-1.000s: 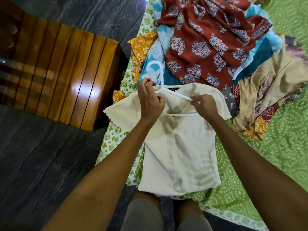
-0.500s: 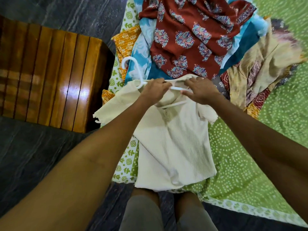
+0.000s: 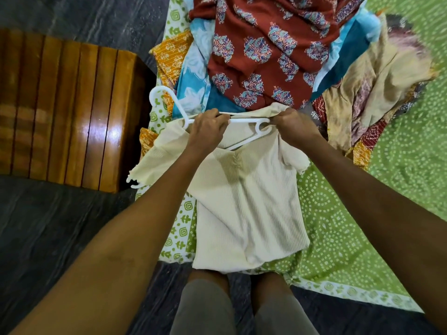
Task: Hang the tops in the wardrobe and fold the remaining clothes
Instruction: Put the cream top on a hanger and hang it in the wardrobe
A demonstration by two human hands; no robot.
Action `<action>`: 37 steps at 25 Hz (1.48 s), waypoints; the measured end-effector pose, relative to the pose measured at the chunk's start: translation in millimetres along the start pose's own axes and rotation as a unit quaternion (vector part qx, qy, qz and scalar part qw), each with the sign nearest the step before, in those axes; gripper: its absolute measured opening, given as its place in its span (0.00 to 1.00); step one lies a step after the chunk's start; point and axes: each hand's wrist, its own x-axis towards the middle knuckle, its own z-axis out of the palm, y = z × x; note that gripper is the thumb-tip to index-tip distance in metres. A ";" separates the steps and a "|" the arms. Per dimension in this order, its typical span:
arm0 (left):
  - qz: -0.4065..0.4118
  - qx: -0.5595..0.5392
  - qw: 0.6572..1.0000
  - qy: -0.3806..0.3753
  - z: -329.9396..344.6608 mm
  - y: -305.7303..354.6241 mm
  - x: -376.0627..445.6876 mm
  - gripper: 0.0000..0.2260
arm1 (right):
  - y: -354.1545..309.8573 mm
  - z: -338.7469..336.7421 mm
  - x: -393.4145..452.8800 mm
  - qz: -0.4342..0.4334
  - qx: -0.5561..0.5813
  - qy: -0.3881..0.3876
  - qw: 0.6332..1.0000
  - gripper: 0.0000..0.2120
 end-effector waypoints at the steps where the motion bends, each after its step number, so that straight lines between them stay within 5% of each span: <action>1: -0.024 -0.022 0.999 0.000 -1.1 -4.3 0.9 0.11 | 2.5 1.0 0.2 -0.017 -0.024 -0.002 1.000 0.14; 6: -0.045 -0.099 0.994 -0.020 -2.0 -12.4 3.4 0.14 | 2.6 2.5 -2.9 -0.094 -0.018 0.035 0.995 0.05; 16: 0.093 -0.023 0.992 0.084 15.1 -4.0 -14.8 0.12 | -3.2 -4.6 -0.6 0.021 0.057 0.065 0.996 0.13; 20: -0.006 0.004 0.999 0.047 19.8 15.3 -9.2 0.13 | -40.1 -8.5 2.9 -0.032 0.102 0.049 0.993 0.10; 24: -0.138 -0.138 0.980 -0.029 15.7 20.7 6.5 0.10 | -76.1 12.5 -13.6 -0.125 0.144 0.057 0.980 0.14; 27: -0.154 -0.183 0.970 0.052 2.6 8.4 0.7 0.09 | -73.0 23.3 -17.3 -0.089 0.099 0.032 0.991 0.20; 31: -0.266 -0.139 0.941 0.158 -10.4 -34.0 -26.2 0.11 | -52.6 17.8 8.6 0.100 0.143 0.188 0.967 0.16; 35: -0.356 -0.164 0.919 0.043 -10.2 -70.2 -54.2 0.16 | -47.8 15.3 40.0 0.142 0.133 0.028 0.980 0.12; 37: -0.325 -0.137 0.936 0.010 -8.5 -73.0 -63.2 0.17 | -69.2 11.3 47.2 0.073 0.079 0.059 0.992 0.12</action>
